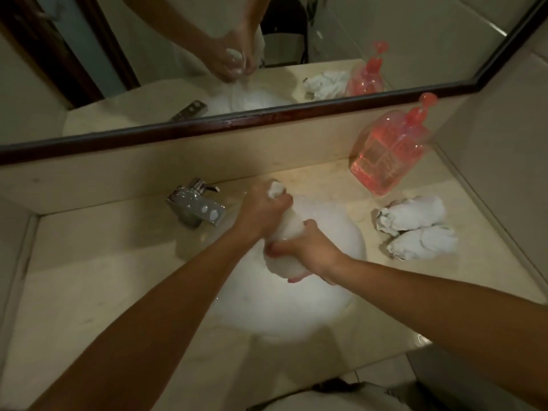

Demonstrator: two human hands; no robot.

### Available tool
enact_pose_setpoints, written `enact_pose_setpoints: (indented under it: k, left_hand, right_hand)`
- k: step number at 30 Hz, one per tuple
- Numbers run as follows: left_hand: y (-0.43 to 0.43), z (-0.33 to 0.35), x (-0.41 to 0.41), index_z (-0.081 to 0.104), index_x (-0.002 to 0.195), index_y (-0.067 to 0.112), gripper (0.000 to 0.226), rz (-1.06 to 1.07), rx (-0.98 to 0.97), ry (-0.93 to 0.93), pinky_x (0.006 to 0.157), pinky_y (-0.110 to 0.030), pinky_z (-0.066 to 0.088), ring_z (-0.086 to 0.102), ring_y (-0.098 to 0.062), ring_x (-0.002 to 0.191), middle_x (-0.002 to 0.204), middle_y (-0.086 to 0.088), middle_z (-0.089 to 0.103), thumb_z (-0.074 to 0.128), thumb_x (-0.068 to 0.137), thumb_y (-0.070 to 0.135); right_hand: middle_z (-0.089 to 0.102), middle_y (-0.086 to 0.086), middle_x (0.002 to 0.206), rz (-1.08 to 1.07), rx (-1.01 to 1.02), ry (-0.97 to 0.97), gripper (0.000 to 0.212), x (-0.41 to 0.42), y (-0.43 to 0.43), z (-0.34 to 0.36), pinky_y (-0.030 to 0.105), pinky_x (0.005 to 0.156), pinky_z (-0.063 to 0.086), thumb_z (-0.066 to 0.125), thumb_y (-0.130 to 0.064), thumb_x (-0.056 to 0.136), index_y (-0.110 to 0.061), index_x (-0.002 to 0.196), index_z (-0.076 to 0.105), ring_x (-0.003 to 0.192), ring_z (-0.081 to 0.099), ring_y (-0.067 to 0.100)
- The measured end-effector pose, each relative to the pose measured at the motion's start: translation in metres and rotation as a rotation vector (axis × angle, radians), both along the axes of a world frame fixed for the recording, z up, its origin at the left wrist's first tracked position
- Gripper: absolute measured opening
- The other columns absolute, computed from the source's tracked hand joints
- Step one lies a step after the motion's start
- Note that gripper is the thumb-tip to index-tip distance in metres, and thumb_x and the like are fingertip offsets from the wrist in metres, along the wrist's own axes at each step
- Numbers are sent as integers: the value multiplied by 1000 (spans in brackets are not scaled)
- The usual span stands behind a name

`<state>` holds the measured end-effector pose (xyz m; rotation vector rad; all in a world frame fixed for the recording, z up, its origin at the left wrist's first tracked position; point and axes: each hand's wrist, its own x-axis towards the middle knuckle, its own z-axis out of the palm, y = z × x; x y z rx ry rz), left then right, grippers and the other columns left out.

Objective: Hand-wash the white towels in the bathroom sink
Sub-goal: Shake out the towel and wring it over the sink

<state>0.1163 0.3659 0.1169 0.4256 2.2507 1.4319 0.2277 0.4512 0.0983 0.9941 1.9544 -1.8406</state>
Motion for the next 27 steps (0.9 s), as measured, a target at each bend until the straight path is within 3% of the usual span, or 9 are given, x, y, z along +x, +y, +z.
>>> enact_pose_setpoints:
  k: [7, 11, 14, 17, 19, 20, 23, 25, 27]
  left_hand:
    - [-7, 7, 8, 66, 78, 20, 13, 72, 125, -69, 69, -32, 48, 59, -6, 66, 70, 11, 66, 77, 86, 17]
    - [7, 22, 17, 64, 104, 23, 27, 217, 231, -249, 71, -32, 53, 63, -16, 86, 94, 6, 65, 83, 86, 28]
    - [25, 32, 24, 57, 122, 23, 52, 485, 353, -398, 76, -33, 58, 66, -15, 88, 107, 2, 67, 88, 81, 35]
    - [43, 42, 33, 51, 135, 20, 75, 528, 301, -372, 67, -27, 52, 65, -14, 89, 120, -2, 65, 88, 77, 50]
    - [49, 48, 33, 54, 134, 20, 94, 387, 231, -399, 77, -33, 56, 67, -19, 95, 120, -1, 65, 85, 63, 73]
    - [48, 51, 28, 61, 125, 20, 97, 251, 220, -424, 79, -34, 57, 69, -18, 93, 112, 0, 68, 83, 54, 82]
    - [40, 60, 15, 78, 85, 24, 46, -5, 381, -388, 59, -22, 52, 65, -12, 69, 76, 6, 71, 75, 69, 67]
    - [42, 52, 7, 78, 108, 26, 53, 19, 533, -312, 67, -27, 57, 69, -19, 83, 93, 2, 76, 85, 67, 61]
    - [56, 41, 6, 55, 144, 31, 100, -78, 701, -372, 91, -43, 58, 67, -24, 112, 131, -7, 67, 92, 58, 66]
  right_hand:
    - [77, 8, 114, 106, -17, 36, 61, 13, 9, 24, 55, 80, 66, 94, -27, 73, -20, 127, 66, 103, 77, 28]
    - [66, -7, 126, 244, 373, 96, 116, 14, 14, 45, 30, 71, 64, 103, -54, 53, -25, 149, 43, 100, 71, 12]
    - [44, 0, 158, 322, 641, 107, 146, 13, 20, 62, 21, 84, 50, 102, -51, 58, -29, 167, 6, 128, 57, 21]
    - [43, 11, 160, 406, 702, 51, 149, 9, 32, 64, 36, 94, 56, 101, -44, 64, -28, 166, -6, 134, 57, 33]
    - [57, 12, 147, 412, 672, 68, 128, 9, 52, 65, 37, 84, 62, 99, -34, 69, -22, 163, 13, 118, 66, 30]
    - [63, 9, 137, 405, 629, 104, 109, 9, 66, 66, 38, 82, 63, 97, -28, 70, -20, 156, 29, 111, 68, 28]
    - [75, 10, 118, 318, 141, 282, 61, 17, 107, 69, 44, 90, 62, 88, -8, 72, -15, 128, 65, 106, 72, 28]
    - [74, 18, 111, 279, -389, 302, 59, 24, 126, 69, 48, 87, 59, 81, -10, 69, -5, 126, 66, 103, 72, 35]
    - [72, 20, 103, 380, -788, 255, 62, 27, 133, 66, 42, 72, 60, 86, -23, 66, -2, 121, 67, 94, 73, 35]
